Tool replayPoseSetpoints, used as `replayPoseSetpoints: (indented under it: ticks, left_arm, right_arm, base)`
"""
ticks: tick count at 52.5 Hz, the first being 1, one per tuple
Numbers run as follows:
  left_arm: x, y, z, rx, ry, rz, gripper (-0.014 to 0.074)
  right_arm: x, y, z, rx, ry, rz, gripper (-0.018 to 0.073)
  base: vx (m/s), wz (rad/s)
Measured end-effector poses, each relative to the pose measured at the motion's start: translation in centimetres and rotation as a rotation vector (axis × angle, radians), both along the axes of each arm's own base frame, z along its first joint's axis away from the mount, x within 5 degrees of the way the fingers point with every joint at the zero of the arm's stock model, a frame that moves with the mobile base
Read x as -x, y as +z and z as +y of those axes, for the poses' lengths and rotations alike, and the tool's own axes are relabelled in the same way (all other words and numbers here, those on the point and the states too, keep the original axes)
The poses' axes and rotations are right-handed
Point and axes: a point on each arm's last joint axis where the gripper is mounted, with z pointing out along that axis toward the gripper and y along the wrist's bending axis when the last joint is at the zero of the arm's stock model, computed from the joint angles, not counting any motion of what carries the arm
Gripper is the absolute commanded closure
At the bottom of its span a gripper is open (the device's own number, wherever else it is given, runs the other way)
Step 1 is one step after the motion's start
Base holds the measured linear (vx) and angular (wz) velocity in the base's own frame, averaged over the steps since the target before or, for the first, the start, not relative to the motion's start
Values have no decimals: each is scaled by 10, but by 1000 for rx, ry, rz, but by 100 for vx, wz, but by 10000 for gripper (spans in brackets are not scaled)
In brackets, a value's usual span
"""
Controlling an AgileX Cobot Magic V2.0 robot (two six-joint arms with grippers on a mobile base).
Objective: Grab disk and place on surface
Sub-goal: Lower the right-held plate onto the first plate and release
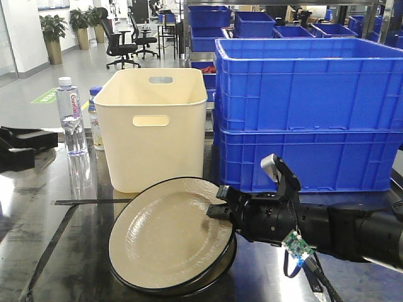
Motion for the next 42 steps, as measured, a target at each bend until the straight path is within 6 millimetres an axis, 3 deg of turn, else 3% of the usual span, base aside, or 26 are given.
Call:
replayPoseSetpoints:
  ticks: [8, 15, 30, 36, 42]
  left_arm:
    - [1, -3, 0, 41, 10, 61, 598]
    - [1, -6, 1, 27, 24, 99, 598]
    - [4, -24, 11, -137, 87, 244, 598]
    - [6, -33, 19, -217, 157, 336, 598]
    - [10, -42, 34, -295, 290, 457, 598]
  right_arm:
    - [-2, 1, -1, 98, 39, -109, 10]
    - [-5, 0, -5, 281, 70, -259, -50]
    - [-9, 17, -31, 730, -7, -495, 6]
    - [-3, 39, -43, 797, -108, -517, 64]
    - [10, 68, -53, 808, -193, -560, 190]
  base:
    - [0, 0]
    - [0, 0]
    - [0, 0]
    - [0, 0]
    - [0, 0]
